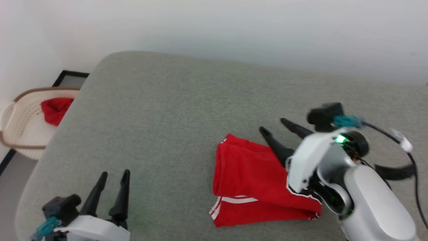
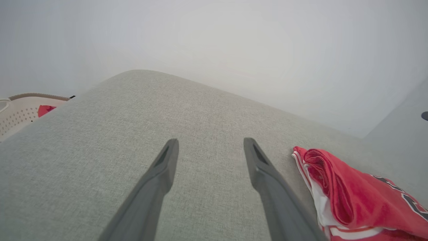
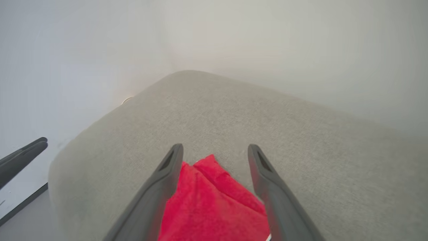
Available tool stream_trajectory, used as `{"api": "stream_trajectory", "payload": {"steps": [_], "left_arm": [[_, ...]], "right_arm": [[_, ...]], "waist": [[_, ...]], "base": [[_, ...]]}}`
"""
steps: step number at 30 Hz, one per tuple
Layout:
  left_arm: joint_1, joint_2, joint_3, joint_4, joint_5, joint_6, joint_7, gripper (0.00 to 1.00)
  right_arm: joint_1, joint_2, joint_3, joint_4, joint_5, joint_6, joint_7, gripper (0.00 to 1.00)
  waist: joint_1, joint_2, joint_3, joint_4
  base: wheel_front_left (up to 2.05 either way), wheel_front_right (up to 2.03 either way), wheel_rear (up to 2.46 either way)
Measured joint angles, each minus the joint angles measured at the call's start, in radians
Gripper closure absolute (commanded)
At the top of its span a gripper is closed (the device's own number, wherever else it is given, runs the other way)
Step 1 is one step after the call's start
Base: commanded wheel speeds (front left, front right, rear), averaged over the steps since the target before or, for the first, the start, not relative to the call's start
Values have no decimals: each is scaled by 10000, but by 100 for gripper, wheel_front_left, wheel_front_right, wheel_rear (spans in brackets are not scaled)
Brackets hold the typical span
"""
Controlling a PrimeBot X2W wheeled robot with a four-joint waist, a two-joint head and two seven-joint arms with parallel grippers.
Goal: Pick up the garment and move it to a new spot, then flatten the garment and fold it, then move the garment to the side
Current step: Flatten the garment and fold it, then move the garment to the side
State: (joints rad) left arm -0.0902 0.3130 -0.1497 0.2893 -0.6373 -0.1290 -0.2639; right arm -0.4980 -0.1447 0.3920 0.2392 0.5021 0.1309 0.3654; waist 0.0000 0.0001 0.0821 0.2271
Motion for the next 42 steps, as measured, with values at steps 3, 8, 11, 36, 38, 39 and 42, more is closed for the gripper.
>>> {"api": "stream_trajectory", "payload": {"steps": [3, 8, 11, 36, 38, 39, 42], "left_arm": [[184, 21, 213, -144, 163, 0, -2, 0], [418, 44, 539, -370, 424, 0, -2, 0], [583, 44, 708, -481, 556, 0, -2, 0], [1432, 100, 1624, -1221, 1496, 0, 0, 0], [1460, 100, 1615, -1220, 1521, 0, -2, 0], [1485, 100, 1603, -1212, 1523, 0, 0, 0], [1501, 104, 1544, -1189, 1519, 0, -2, 0]], "right_arm": [[441, -299, -251, -445, -353, 0, -759, 0], [1233, -857, -1018, -878, -851, 0, -2188, 0], [1826, -1057, -1492, -980, -1020, 0, -2899, 0], [5730, -861, -4132, -859, -1285, 2, -5415, 0], [5801, -840, -4169, -895, -1285, 2, -5428, 0], [5840, -821, -4178, -911, -1287, 2, -5428, 0], [5910, -761, -4194, -926, -1331, 2, -5413, 0]], "waist": [[0, 0, -70, -262], [0, 0, -181, -752], [0, 0, -252, -1043], [0, 0, -1208, -2062], [0, 0, -1240, -2063], [0, 0, -1249, -2068], [1, 0, -1273, -2070]], "base": [[0, 0, 0], [0, 0, 0], [0, 0, 0], [0, 0, 0], [0, 0, 0], [0, 0, 0], [0, 0, 0]]}}
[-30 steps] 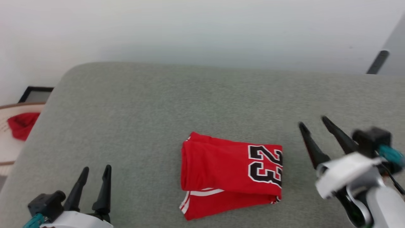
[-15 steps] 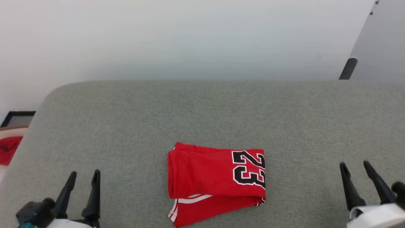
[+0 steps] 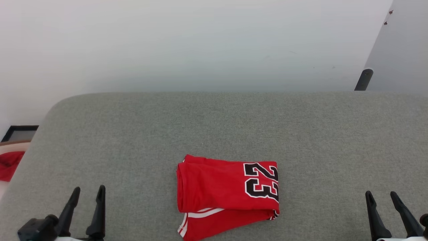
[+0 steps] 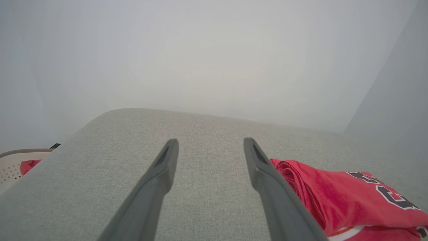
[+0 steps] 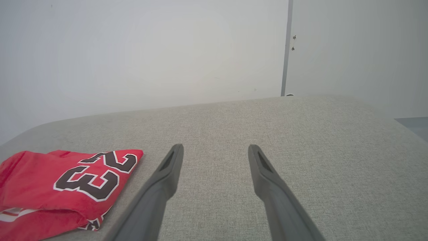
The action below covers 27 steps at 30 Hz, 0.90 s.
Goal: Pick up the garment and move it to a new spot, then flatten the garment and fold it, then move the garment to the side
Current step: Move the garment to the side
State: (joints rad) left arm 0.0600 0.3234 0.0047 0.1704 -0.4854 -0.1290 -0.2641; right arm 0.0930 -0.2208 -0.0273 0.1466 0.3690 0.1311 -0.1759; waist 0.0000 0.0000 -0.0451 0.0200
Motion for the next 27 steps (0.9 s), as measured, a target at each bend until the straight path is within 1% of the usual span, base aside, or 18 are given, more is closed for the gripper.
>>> {"api": "stream_trajectory", "payload": {"steps": [6, 11, 20, 27], "left_arm": [[-16, 10, -100, 36, -44, 0, 0, 0], [-90, 25, -96, 125, -58, 0, 0, 0], [-136, 119, 376, 339, -42, 0, 2, 0], [-170, 61, 125, 387, 21, 0, 2, 0]], "right_arm": [[3, 23, 27, -90, -63, 0, 94, 0], [-2, 25, 194, -136, -88, 0, 192, 0], [-258, 173, 1012, -161, -130, 0, 460, 0], [-613, 159, 1373, -10, -79, 0, 861, 0]], "waist": [[0, 0, -10, 66], [0, 0, 11, 296], [0, 0, 9, 1049], [-1, 0, 23, 1677]], "base": [[0, 0, 0], [0, 0, 0], [0, 0, 0], [0, 0, 0]]}}
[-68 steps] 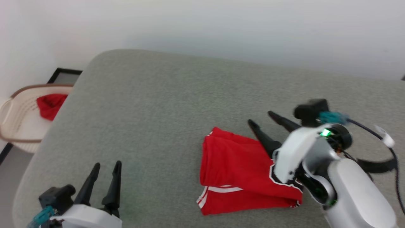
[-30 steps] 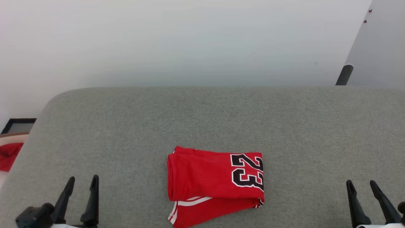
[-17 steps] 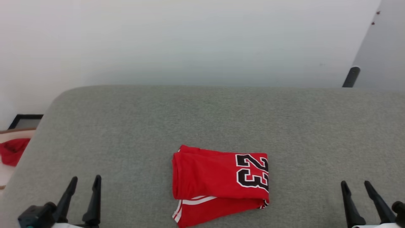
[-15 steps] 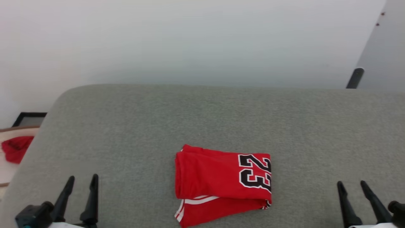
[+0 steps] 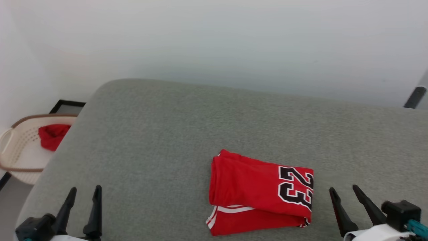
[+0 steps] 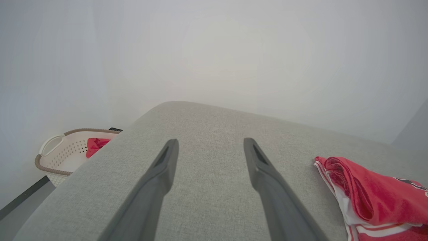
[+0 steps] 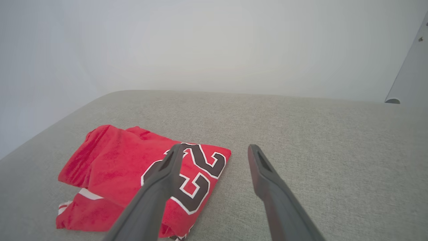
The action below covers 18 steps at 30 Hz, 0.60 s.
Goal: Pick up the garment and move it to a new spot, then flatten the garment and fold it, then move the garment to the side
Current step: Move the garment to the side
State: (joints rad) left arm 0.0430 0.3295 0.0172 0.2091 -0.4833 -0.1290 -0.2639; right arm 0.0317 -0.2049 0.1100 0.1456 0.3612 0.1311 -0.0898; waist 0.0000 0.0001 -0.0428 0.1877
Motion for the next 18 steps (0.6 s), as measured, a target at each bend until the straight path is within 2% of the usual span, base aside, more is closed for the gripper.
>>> {"api": "stream_trajectory", "payload": {"steps": [5, 13, 18], "left_arm": [[-39, -38, -150, 25, -33, 0, 0, 0], [-453, -263, -418, -2, -86, 0, 0, 0], [-688, -405, -543, 23, -155, 0, -2, 0]], "right_arm": [[-288, -17, 234, 178, 104, 0, 780, 0], [-852, -58, 52, 309, 163, 0, 2968, 0], [-1104, 144, -171, 153, 125, -2, 4575, 0]], "waist": [[0, 0, 192, 288], [1, 0, 903, 538], [1, 0, 1358, 688]], "base": [[0, 0, 0], [0, 0, 0], [0, 0, 0]]}}
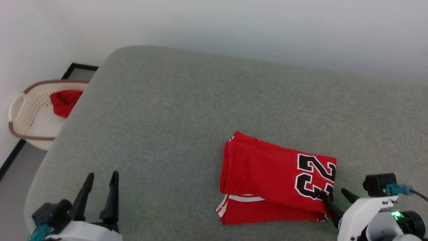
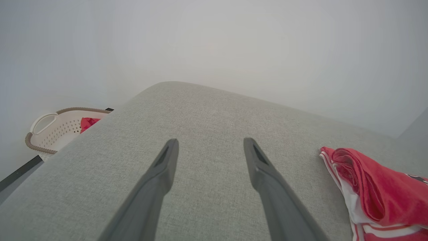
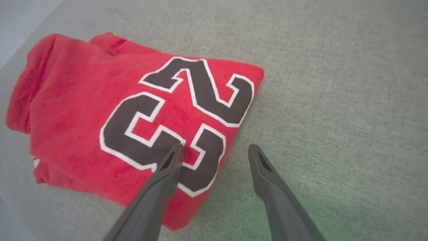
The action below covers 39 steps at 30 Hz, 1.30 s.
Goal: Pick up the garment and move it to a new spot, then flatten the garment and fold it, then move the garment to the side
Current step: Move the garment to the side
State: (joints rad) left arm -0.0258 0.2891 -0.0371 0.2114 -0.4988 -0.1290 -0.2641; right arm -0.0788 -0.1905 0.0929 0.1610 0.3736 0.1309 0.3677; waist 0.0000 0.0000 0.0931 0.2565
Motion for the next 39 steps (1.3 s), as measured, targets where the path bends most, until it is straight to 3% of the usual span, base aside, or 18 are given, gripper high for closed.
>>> {"api": "stream_trajectory", "payload": {"steps": [9, 16, 17, 18, 30, 39], "left_arm": [[-494, -230, -288, 75, -121, 0, 2, 0], [-716, -349, -422, 213, -213, 0, 0, 0], [-748, -362, -435, 238, -234, 0, 0, 0], [-777, -382, -456, 255, -247, 0, 0, 0], [-923, -424, -493, 324, -288, 0, 0, 0], [-1008, -320, -470, 84, -98, 0, 0, 0]], "right_arm": [[-544, 633, -633, -378, -236, 2, 2725, 0], [-1121, 1076, -1304, -422, -759, 8, 4130, 0], [-1210, 1097, -1300, -393, -855, 8, 4299, 30], [-1296, 1122, -1344, -360, -892, 10, 4382, 100], [-2109, 1024, -1657, -81, -769, 19, 4819, 100], [-2461, 33, -1753, -249, -656, 6, 4596, 100]], "waist": [[0, 0, 766, 237], [0, 1, 1160, 414], [0, 0, 1200, 437], [0, 0, 1231, 461], [0, 0, 1345, 407], [0, 0, 1319, -217]], "base": [[0, 0, 0], [0, 0, 0], [0, 0, 0], [0, 0, 0], [0, 0, 0], [0, 0, 0]]}}
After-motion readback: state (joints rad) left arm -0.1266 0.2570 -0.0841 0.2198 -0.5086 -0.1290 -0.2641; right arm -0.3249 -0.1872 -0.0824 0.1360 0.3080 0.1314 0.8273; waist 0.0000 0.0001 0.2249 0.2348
